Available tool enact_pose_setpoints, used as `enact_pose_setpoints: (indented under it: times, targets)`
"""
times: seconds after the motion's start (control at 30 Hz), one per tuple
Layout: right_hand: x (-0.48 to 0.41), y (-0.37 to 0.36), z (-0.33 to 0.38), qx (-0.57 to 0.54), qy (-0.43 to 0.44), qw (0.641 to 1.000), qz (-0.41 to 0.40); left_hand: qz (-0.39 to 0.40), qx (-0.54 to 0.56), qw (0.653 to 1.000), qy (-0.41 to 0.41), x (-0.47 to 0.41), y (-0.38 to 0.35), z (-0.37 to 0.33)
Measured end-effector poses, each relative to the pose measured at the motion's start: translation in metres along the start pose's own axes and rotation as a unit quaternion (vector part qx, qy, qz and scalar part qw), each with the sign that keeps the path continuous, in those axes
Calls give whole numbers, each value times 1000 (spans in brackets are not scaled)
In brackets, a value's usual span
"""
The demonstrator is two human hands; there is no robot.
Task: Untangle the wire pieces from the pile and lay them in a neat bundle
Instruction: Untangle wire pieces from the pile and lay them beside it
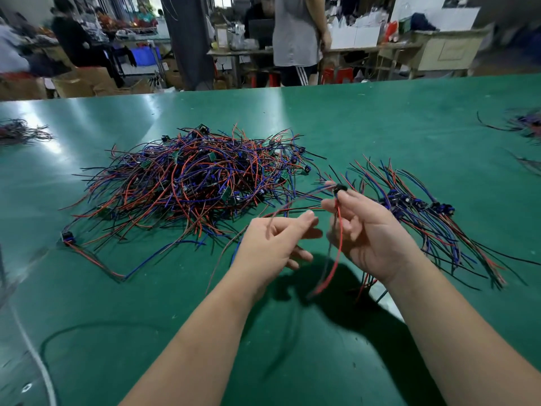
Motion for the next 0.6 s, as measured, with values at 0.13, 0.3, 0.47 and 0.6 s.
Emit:
enact_pose_setpoints:
  times: [0.13, 0.3, 0.47, 0.6]
  targets:
    - [8, -9, -12, 144, -36, 985, 86, -91, 13, 996, -9, -4, 8, 4]
    - [8, -9, -19, 285, -1, 954, 92, -109, 74, 991, -1, -7, 13, 9]
    - [8, -9, -16, 393, 63, 913, 92, -108, 120, 986, 35, -10, 8, 16]
    - [8, -11, -17, 385, 71, 915, 97, -89, 200, 974, 55, -11, 6, 17]
Point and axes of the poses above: each hand's wrist, its own x-axis away from the middle knuckle, its own y-axis out of the back of the hand, z = x × y, the point moved 4 cm from there along -x, towards the middle knuckle, and after that the axes turned 2 degrees about -x, right-handed, at the moved point
